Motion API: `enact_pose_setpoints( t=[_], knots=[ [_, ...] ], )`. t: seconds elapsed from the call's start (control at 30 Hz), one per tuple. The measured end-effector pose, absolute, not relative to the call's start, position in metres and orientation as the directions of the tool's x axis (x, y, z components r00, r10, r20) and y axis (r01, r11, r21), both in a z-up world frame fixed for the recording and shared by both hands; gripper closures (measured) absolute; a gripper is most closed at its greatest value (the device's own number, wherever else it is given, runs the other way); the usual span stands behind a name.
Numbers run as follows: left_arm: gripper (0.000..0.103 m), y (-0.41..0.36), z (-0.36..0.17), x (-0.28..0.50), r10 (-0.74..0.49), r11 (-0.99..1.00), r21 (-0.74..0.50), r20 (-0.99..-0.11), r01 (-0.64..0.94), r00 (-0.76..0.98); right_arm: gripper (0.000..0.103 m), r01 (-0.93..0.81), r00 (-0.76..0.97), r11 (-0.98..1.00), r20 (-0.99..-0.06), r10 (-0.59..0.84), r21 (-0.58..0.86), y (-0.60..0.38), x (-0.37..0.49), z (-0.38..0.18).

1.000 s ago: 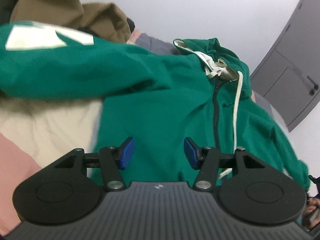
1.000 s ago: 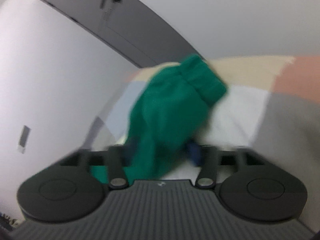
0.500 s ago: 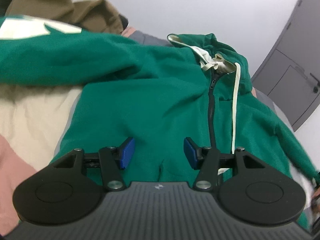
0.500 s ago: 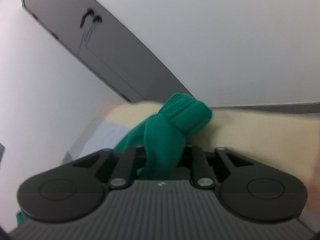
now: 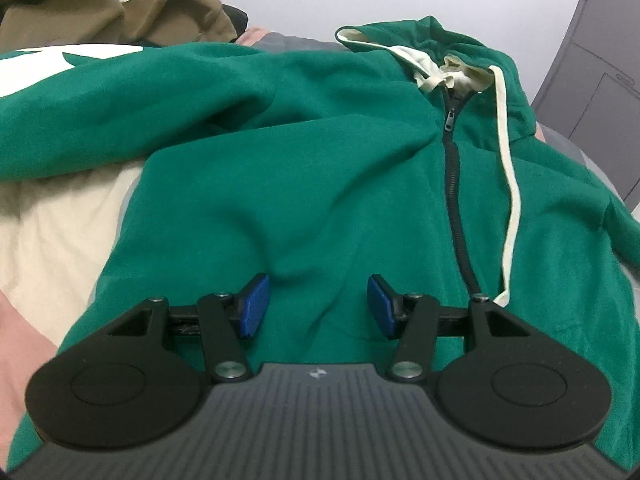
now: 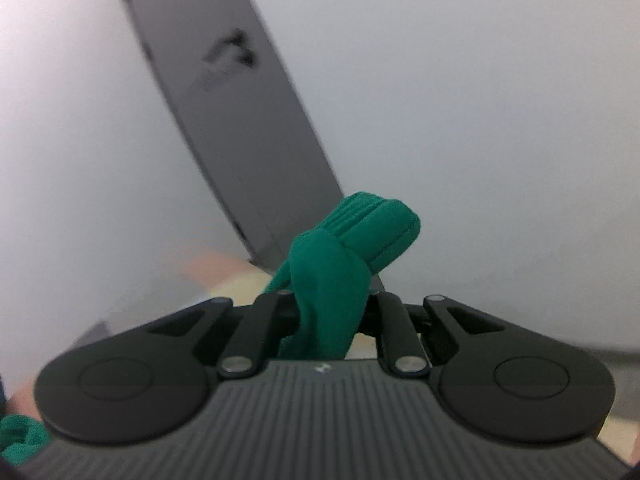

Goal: Fold large clothes

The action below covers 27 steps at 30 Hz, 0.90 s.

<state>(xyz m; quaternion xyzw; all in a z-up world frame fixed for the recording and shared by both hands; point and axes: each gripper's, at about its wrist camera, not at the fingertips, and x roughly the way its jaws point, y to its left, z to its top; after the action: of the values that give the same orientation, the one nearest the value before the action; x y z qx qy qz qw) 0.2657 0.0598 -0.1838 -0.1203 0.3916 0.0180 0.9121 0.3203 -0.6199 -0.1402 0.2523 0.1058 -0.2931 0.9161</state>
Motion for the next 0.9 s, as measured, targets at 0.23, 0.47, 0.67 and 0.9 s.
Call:
enact_pose_setpoints(
  t=[0.23, 0.47, 0.67, 0.9],
  knots=[
    [0.043, 0.069, -0.161, 0.255, -0.145, 0.943, -0.313, -0.689, -0.11, 0.71, 0.09, 0.377, 0.926, 0.894, -0.129, -0.356, 0.242, -0.517, 0.308, -0.02],
    [0.043, 0.087, -0.144, 0.227, -0.154, 0.934, -0.344, -0.623, -0.092, 0.767, 0.089, 0.119, 0.993, 0.992, 0.0, -0.119, 0.04, -0.365, 0.279, 0.047],
    [0.043, 0.126, -0.132, 0.203, -0.187, 0.871, -0.473, -0.568, -0.132, 0.802, 0.089, -0.059, 0.998, 0.994, -0.017, 0.058, -0.088, -0.252, 0.254, 0.037],
    [0.043, 0.146, -0.123, 0.179, -0.248, 0.817, -0.568, -0.5, -0.098, 0.83, 0.087, -0.297, 0.949, 0.937, -0.161, 0.27, -0.185, -0.135, 0.224, -0.033]
  ],
)
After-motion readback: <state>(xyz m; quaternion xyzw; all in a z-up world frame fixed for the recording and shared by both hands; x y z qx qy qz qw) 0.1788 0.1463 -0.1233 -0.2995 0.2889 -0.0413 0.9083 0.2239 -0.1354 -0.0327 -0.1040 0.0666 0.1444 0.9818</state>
